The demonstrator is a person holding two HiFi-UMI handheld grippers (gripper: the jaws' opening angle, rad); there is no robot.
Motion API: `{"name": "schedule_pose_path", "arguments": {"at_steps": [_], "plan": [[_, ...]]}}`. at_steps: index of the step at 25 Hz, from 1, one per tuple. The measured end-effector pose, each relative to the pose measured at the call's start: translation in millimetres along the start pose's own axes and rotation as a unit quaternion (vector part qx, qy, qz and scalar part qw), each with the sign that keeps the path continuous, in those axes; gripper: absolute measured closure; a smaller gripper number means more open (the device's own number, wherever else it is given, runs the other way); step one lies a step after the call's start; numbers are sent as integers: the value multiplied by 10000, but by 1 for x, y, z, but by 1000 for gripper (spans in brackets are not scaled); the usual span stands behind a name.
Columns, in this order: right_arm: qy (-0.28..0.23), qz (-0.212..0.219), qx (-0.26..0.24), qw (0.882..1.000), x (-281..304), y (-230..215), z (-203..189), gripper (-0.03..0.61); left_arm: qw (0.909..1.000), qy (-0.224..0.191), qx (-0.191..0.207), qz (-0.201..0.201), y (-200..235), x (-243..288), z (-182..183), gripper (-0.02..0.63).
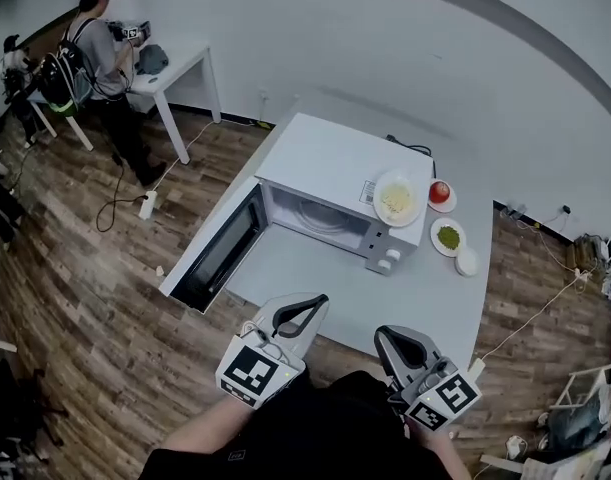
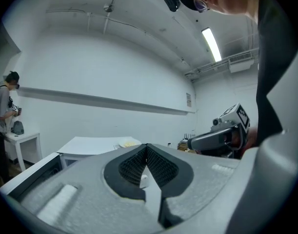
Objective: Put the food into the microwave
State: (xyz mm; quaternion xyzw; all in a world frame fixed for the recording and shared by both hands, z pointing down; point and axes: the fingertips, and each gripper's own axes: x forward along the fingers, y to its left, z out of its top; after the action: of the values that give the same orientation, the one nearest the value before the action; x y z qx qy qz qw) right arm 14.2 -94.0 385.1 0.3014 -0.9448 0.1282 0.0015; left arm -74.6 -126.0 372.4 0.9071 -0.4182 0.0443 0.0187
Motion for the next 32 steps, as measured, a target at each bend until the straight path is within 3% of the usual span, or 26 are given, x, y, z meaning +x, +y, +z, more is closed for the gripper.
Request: {"name": "schedule_pose_path", "arguments": {"at_steps": [4, 11, 15, 18, 21, 25, 32], "plan": [[71, -50, 60, 9999, 16, -27, 2, 561, 9990, 100, 326, -301, 16, 39, 2, 606], [-56, -129, 164, 9998, 18, -86, 17, 561, 9964, 317, 635, -470, 24, 106, 14, 606], [-102, -31, 259, 9996, 15, -111, 21, 561, 9909, 756, 1061, -332, 34, 143, 3, 606], [-86, 44, 357, 9993, 8, -127, 18, 561, 9817, 1143, 1520, -127, 41, 167, -9, 606], [9, 111, 423, 9990, 3, -139, 12, 561, 9669, 1512, 2051, -94, 44, 184, -19, 606], [50, 56, 427, 9991, 5, -148, 9, 561, 9352, 2014, 2900, -284, 49, 204, -37, 604], [-191, -323, 589, 9976, 13, -159, 20, 561, 8851, 2208, 4008, -845, 41, 233, -59, 576]]}}
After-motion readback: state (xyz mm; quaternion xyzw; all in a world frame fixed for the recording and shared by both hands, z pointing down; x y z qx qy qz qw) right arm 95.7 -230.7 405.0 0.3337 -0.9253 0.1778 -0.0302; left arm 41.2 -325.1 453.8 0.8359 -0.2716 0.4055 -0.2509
